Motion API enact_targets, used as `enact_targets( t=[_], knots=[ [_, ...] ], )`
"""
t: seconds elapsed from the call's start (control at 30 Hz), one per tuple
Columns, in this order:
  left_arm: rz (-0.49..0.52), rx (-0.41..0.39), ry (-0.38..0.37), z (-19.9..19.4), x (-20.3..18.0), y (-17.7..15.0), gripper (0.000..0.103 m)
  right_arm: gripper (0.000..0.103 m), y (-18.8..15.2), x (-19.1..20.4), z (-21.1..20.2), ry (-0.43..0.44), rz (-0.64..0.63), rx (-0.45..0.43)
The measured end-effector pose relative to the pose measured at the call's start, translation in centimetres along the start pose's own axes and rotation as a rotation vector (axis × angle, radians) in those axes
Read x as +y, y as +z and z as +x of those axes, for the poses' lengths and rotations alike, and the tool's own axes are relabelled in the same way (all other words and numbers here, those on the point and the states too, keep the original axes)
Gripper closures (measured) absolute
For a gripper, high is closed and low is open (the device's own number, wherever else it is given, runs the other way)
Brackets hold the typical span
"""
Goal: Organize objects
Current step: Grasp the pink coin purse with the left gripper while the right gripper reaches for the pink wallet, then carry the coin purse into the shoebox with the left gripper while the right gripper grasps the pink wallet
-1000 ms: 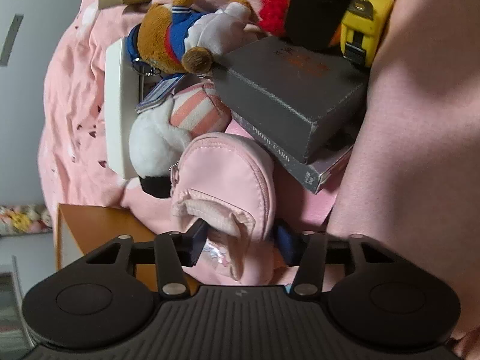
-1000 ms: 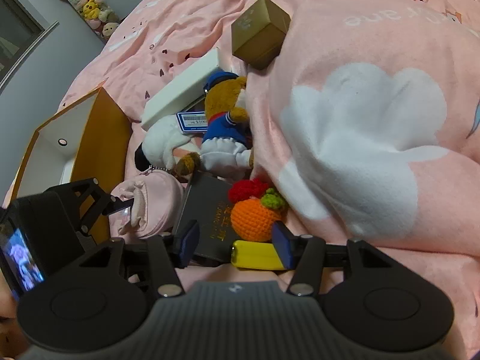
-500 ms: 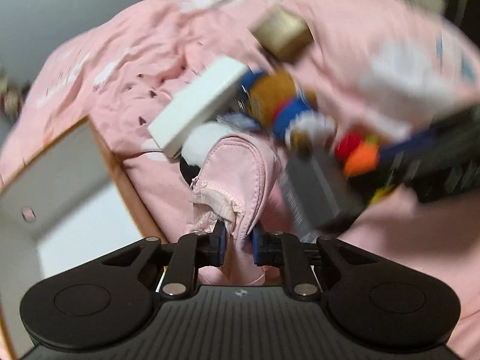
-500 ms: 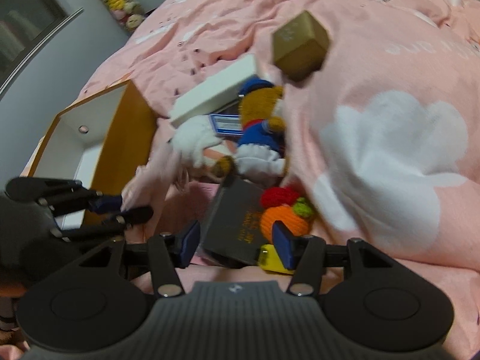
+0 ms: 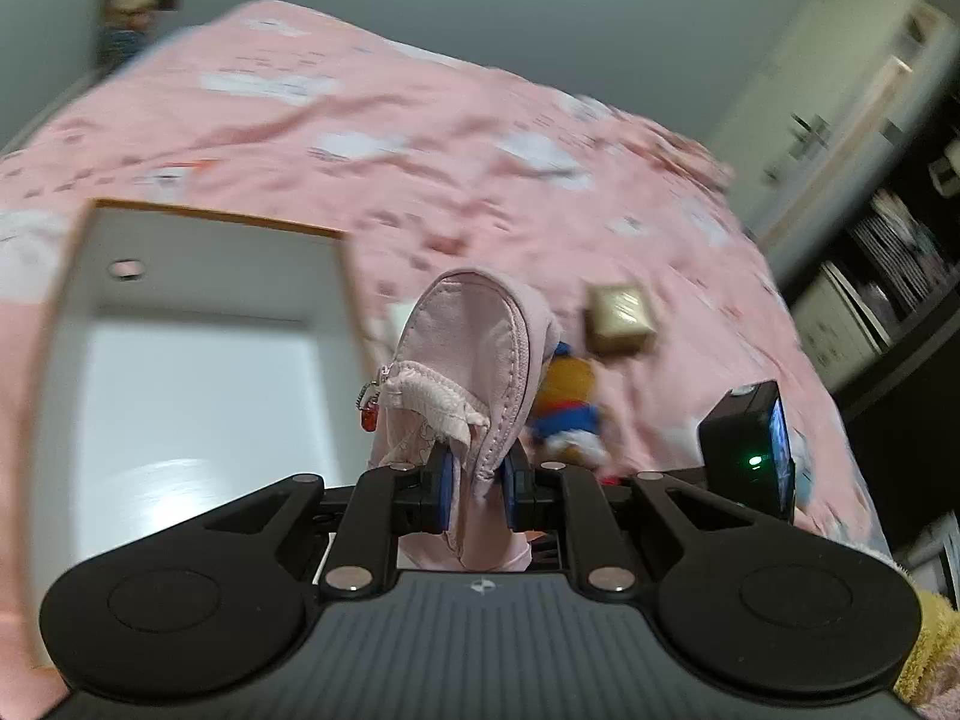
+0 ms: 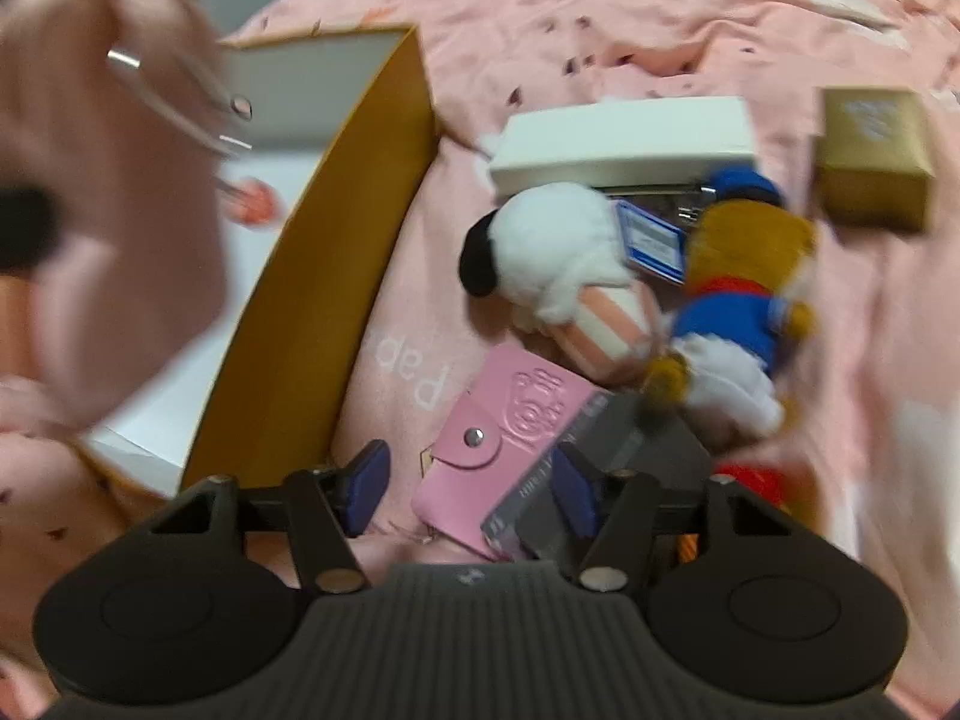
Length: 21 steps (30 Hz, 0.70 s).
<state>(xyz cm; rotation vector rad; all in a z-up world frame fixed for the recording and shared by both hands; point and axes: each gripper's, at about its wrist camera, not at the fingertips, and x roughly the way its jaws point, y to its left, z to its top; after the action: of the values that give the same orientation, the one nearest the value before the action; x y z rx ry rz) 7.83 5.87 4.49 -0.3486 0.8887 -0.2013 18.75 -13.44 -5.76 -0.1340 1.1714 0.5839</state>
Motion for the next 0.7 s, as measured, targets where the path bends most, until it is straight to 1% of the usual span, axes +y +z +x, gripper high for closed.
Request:
enact_targets(
  t=[0.07, 0.17, 0.27, 0.3, 0.33, 0.4, 0.43, 0.5, 0.57, 0.63, 0.67, 0.7],
  knots=[
    [-0.032, -0.01, 0.058, -0.6, 1.7, -0.2, 0.085, 0.04, 0.7, 0.8, 1.5, -0.025, -0.035, 0.03],
    [-0.082, 0.007, 0.127, 0.0, 4.0, -0.8, 0.085, 0.04, 1.5, 1.5, 3.7, -0.073, -0.067, 0.073],
    [-0.092, 0.029, 0.171, 1.3, 5.4, -1.7, 0.085, 0.04, 2.0, 1.9, 5.5, -0.115, -0.095, 0.12],
    [-0.099, 0.042, 0.179, 1.9, 5.9, -2.0, 0.085, 0.04, 2.0, 2.1, 5.9, -0.134, -0.112, 0.129],
    [-0.107, 0.053, 0.18, 2.3, 6.5, -2.2, 0.085, 0.036, 2.1, 2.4, 6.2, -0.146, -0.129, 0.137],
    [-0.122, 0.069, 0.173, 3.0, 7.2, -2.4, 0.085, 0.023, 2.1, 2.9, 6.8, -0.157, -0.156, 0.15],
    [-0.13, 0.076, 0.171, 3.3, 7.6, -2.6, 0.085, 0.023, 2.0, 3.2, 7.1, -0.164, -0.173, 0.157],
    [-0.128, 0.082, 0.17, 3.5, 7.9, -2.9, 0.085, 0.019, 1.8, 4.0, 8.2, -0.22, -0.236, 0.164],
    [-0.121, 0.085, 0.168, 3.5, 8.0, -3.1, 0.085, 0.017, 1.4, 4.4, 9.4, -0.259, -0.281, 0.178],
    [-0.12, 0.084, 0.157, 3.3, 8.1, -3.4, 0.085, 0.018, 1.1, 4.6, 9.9, -0.289, -0.307, 0.179],
    [-0.121, 0.085, 0.15, 3.3, 8.2, -3.5, 0.085, 0.025, 1.1, 4.6, 9.8, -0.296, -0.308, 0.177],
    [-0.121, 0.086, 0.147, 3.3, 8.2, -3.6, 0.085, 0.036, 1.0, 4.5, 9.5, -0.314, -0.311, 0.172]
  ],
)
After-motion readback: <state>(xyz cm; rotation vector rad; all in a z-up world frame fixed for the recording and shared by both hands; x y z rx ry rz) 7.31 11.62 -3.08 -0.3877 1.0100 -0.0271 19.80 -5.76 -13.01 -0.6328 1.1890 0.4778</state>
